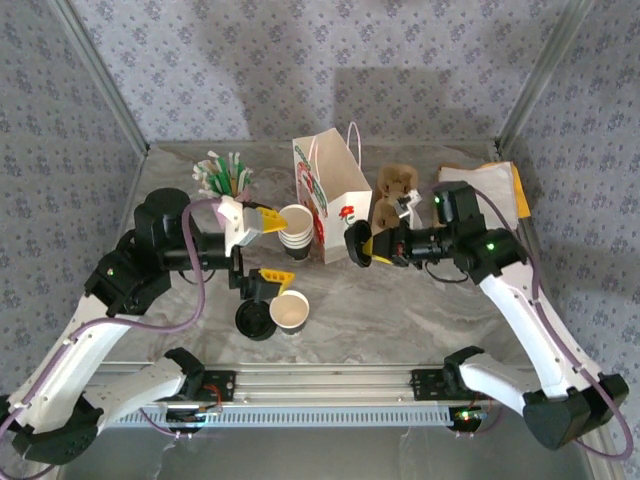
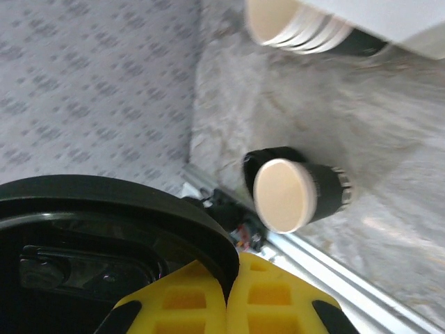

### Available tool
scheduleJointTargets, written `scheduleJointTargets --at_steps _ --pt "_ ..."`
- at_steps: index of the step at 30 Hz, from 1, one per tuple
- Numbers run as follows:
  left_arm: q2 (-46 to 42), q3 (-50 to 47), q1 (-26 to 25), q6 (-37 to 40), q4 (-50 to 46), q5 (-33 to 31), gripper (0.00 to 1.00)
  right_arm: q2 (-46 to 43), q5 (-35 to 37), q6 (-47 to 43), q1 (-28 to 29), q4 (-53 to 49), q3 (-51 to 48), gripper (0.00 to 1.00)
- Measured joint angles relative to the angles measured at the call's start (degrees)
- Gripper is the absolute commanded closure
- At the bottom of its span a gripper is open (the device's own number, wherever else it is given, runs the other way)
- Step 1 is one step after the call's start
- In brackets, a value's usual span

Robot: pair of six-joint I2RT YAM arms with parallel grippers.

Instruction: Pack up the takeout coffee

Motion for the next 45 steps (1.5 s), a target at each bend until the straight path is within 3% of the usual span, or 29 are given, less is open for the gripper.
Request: scheduleJointTargets --at_steps 8,19,32,45 --pt "2.19 -6.51 -3.30 -0.98 13.81 0.52 0.00 2.75 -10.51 2.54 0.09 7.67 4.79 0.94" --pt "8.11 -9.60 -7.26 -9.51 30.77 -1.88 0.00 4.74 -12.79 6.84 3.58 16.37 6.64 0.94" --pt "10.73 -9.55 -9.05 -12.33 38.14 -5.92 0.00 4.90 -12.35 8.59 6.32 20.48 6.64 0.94" --pt "11.82 -9.49 -9.38 -12.68 41.40 -5.92 0.00 4.90 -12.28 9.84 6.95 22.51 6.32 0.95"
